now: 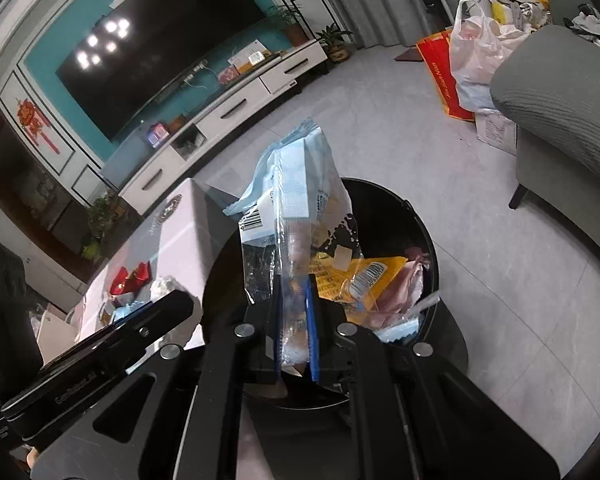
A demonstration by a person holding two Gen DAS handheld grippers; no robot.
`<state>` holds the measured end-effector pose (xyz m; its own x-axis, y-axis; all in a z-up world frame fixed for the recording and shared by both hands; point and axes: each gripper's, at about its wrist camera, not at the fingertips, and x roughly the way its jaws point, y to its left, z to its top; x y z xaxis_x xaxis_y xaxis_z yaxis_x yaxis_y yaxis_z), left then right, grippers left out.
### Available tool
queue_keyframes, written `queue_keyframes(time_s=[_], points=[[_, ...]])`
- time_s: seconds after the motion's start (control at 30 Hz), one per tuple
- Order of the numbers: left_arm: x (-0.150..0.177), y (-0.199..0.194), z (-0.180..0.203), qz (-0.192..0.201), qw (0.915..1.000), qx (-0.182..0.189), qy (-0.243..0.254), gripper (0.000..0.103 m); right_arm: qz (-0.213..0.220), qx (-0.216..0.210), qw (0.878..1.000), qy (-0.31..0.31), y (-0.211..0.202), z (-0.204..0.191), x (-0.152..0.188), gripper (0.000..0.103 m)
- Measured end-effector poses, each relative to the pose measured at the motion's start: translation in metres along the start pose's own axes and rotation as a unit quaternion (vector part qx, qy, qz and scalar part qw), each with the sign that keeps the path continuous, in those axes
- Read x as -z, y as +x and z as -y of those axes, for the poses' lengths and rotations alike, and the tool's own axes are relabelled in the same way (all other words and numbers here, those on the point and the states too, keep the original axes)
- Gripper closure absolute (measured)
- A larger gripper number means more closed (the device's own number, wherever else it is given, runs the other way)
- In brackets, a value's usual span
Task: Collect trash
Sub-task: 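Carry the tissue and clear bag over the black bin and open both tools, then move both tools back over the table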
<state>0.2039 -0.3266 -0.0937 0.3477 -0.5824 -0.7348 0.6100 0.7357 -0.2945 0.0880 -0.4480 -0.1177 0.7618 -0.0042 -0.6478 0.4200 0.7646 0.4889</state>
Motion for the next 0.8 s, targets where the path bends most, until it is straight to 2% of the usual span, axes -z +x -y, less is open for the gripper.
queue_keyframes(time_s=[0.03, 0.17, 0.23, 0.33, 0.43, 0.47, 0.53, 0.57, 0.67, 0.8], points=[[0.000, 0.002, -0.001, 0.000, 1.0000, 0.001, -0.002, 0.067, -0.001, 0.005, 1.000, 0.000, 0.002, -0.001, 0.001, 0.091], [-0.002, 0.009, -0.002, 0.003, 0.9999, 0.005, -0.008, 0.051, -0.007, 0.019, 1.000, 0.003, 0.009, 0.003, 0.001, 0.088], [-0.003, 0.010, -0.004, 0.004, 0.9999, 0.006, -0.012, 0.050, -0.008, 0.024, 1.000, 0.006, 0.011, 0.006, 0.000, 0.084], [-0.003, 0.009, -0.006, 0.007, 0.9997, 0.011, -0.018, 0.037, -0.007, 0.034, 0.999, 0.013, 0.012, 0.010, 0.000, 0.074], [0.000, 0.001, -0.009, 0.014, 0.9996, 0.013, -0.019, 0.032, 0.000, 0.034, 0.999, 0.024, 0.008, 0.015, -0.002, 0.063], [0.001, -0.002, -0.011, 0.016, 0.9996, 0.012, -0.019, 0.028, 0.005, 0.034, 0.999, 0.027, 0.006, 0.017, -0.002, 0.062], [0.005, -0.009, -0.016, 0.019, 0.9994, 0.015, -0.023, 0.026, 0.011, 0.035, 0.999, 0.031, 0.003, 0.019, -0.002, 0.062], [0.006, -0.011, -0.016, 0.020, 0.9994, 0.016, -0.025, 0.025, 0.012, 0.033, 0.999, 0.032, 0.002, 0.020, -0.003, 0.061], [0.015, -0.023, -0.024, 0.023, 0.9991, 0.012, -0.033, 0.014, 0.019, 0.017, 0.999, 0.035, -0.001, 0.017, -0.003, 0.056], [0.034, -0.046, -0.041, 0.028, 0.9977, 0.023, -0.057, 0.011, 0.029, -0.009, 0.999, 0.023, -0.005, 0.004, -0.002, 0.049]])
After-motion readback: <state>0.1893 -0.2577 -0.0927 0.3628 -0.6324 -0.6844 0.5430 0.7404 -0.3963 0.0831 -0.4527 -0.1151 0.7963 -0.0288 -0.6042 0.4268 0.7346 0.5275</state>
